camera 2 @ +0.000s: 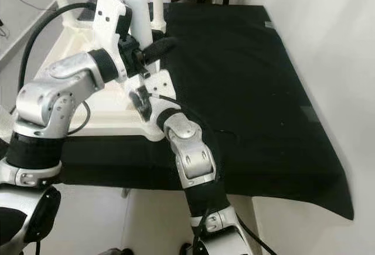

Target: Building children table

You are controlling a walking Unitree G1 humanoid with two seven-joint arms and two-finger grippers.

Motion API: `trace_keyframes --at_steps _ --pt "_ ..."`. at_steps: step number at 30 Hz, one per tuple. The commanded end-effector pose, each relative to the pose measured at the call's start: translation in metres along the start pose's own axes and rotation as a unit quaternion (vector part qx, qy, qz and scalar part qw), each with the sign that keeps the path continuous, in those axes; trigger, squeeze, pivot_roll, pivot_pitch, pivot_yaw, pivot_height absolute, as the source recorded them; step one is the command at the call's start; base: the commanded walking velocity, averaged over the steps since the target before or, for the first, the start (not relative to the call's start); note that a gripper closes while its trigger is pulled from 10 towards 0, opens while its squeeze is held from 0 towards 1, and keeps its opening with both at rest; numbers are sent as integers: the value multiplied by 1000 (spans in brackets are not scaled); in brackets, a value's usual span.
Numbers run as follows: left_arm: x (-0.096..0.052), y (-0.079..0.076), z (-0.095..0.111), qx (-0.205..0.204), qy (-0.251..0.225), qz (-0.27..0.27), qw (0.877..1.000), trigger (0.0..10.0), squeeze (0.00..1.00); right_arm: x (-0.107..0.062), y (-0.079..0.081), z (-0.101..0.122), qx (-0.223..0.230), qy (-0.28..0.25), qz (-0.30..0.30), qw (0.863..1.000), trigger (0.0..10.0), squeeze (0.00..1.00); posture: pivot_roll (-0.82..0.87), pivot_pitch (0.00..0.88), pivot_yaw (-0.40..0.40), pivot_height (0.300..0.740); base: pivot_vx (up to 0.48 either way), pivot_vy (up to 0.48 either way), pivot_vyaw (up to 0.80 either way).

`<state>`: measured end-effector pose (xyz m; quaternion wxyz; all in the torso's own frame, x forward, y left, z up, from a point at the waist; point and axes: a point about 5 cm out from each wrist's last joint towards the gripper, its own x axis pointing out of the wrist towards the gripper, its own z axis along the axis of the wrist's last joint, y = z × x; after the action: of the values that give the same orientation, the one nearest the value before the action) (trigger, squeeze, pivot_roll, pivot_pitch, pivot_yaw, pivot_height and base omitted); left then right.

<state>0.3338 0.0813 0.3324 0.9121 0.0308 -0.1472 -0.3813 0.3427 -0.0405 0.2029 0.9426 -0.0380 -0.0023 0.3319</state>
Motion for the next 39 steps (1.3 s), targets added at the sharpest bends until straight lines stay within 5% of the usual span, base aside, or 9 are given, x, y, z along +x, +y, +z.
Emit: trace_keyframes --at_steps 1,3,6,7,15,16,34,35,39 --pt "1 -5 -4 6 11 -12 1000 0 0 6 4 9 16 -25 72 997 10000 1000 13 135 -36 740 0 0 0" --pt "0 -4 -5 8 13 -12 1000 0 0 0 -5 25 8 -62 213 975 10000 1000 20 131 -31 740 0 0 0" --pt "0 -4 -5 8 14 -12 1000 0 0 -4 -8 29 2 -65 257 964 10000 1000 20 131 -31 740 0 0 0" --pt "0 -4 -5 9 15 -14 1000 0 0 -5 -13 29 -15 -59 290 955 10000 0 20 131 -31 740 0 0 0" --pt "-1 -7 -4 11 16 -19 1000 0 0 4 -27 31 -39 -34 333 941 10000 0 57 128 -35 740 0 0 0" --pt "-2 -8 -4 13 17 -19 1000 0 0 7 -27 30 -39 -30 335 941 0 0 62 128 -36 740 0 0 0" --pt "-3 -8 -4 22 23 -20 999 0 0 7 -30 11 -39 -18 370 928 0 0 61 131 -35 740 0 0 0" --pt "-3 -11 -5 24 23 -31 999 9137 1000 7 -32 8 -37 -18 361 932 0 0 56 131 -32 740 0 0 0" --pt "-4 -8 -4 22 18 -13 999 10000 1000 5 -35 2 -40 -15 331 943 0 0 44 132 -37 740 0 0 0"
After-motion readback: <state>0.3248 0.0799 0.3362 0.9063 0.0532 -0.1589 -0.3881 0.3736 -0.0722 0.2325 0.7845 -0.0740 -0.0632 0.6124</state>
